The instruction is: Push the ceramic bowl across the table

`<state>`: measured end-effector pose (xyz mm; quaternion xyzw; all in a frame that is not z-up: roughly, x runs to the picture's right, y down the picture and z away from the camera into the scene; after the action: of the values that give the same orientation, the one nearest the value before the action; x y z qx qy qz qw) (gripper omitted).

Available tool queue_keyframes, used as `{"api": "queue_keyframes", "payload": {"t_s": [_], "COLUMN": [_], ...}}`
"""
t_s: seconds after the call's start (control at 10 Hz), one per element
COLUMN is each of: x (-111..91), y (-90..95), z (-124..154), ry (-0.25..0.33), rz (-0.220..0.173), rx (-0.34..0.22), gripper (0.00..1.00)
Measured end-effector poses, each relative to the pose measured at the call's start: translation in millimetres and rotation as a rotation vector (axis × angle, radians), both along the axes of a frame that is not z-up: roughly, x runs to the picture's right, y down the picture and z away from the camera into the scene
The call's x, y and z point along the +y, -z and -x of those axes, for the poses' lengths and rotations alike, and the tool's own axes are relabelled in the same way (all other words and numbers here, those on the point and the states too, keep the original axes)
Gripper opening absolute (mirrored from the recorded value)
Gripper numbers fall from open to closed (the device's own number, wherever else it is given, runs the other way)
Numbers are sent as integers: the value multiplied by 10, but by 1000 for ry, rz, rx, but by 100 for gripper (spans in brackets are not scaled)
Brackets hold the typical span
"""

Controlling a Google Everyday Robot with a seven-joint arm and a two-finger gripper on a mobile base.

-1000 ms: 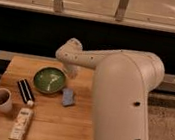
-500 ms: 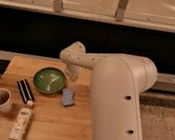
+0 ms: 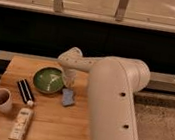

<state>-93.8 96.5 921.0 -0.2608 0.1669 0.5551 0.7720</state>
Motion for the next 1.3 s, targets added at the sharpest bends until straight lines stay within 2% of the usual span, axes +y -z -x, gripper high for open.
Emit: {"api": "queue_keyframes", "payload": {"t_s": [0.1, 0.6, 0.9, 1.3], "x": [17, 63, -80, -162], "y": [40, 304, 276, 248], "z": [80, 852, 1081, 1449], "ry": [6, 89, 107, 125], "rz": [-6, -39, -58, -53], "rx": [-21, -170, -233, -319], "gripper": [0, 0, 0, 0]}}
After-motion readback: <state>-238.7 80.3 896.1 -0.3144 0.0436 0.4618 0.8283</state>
